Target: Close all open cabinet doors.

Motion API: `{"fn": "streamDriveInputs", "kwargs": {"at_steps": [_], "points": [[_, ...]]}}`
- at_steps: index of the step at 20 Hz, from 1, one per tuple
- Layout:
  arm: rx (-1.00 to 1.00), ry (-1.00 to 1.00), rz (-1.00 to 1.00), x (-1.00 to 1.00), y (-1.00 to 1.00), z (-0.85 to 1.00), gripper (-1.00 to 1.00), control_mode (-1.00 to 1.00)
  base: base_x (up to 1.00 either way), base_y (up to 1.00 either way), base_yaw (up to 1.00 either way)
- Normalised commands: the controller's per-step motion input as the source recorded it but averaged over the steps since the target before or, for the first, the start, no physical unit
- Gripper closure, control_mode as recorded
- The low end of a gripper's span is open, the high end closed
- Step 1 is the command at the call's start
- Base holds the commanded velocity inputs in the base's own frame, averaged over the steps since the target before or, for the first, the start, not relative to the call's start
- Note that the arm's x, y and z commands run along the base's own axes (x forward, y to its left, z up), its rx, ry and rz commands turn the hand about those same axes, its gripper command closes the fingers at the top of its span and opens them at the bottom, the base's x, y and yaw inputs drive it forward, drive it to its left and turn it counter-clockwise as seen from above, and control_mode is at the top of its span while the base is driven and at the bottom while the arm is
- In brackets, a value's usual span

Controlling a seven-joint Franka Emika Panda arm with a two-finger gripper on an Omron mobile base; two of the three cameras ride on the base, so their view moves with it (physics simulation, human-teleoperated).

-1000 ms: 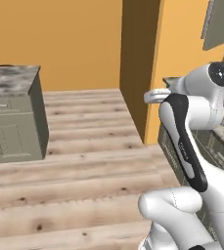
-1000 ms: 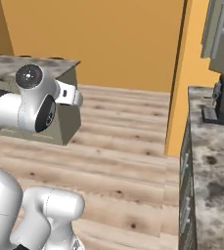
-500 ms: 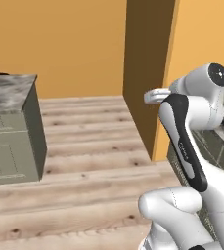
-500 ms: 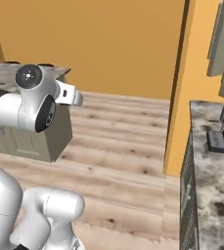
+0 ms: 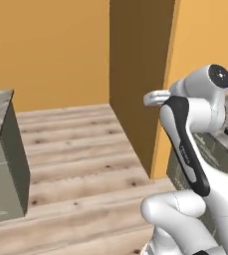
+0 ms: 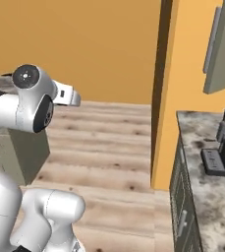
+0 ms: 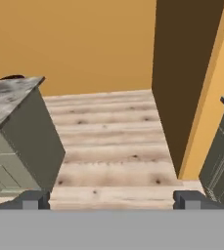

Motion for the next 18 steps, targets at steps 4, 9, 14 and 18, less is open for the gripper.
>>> {"fn": "streamDriveInputs", "kwargs": {"at_steps": [4, 9, 14, 18], "points": [[0.00, 0.00, 0.00, 0.00, 0.00, 0.00, -1.00, 1.00, 0.59, 0.36, -0.52], [0.00, 0.00, 0.00, 0.00, 0.00, 0.00, -1.00, 1.00, 0.52, 0.35, -0.59], [0.00, 0.00, 0.00, 0.00, 0.00, 0.00, -1.00, 1.00, 0.50, 0.35, -0.62], [0.00, 0.00, 0.00, 0.00, 0.00, 0.00, -1.00, 1.00, 0.49, 0.34, -0.63]]}}
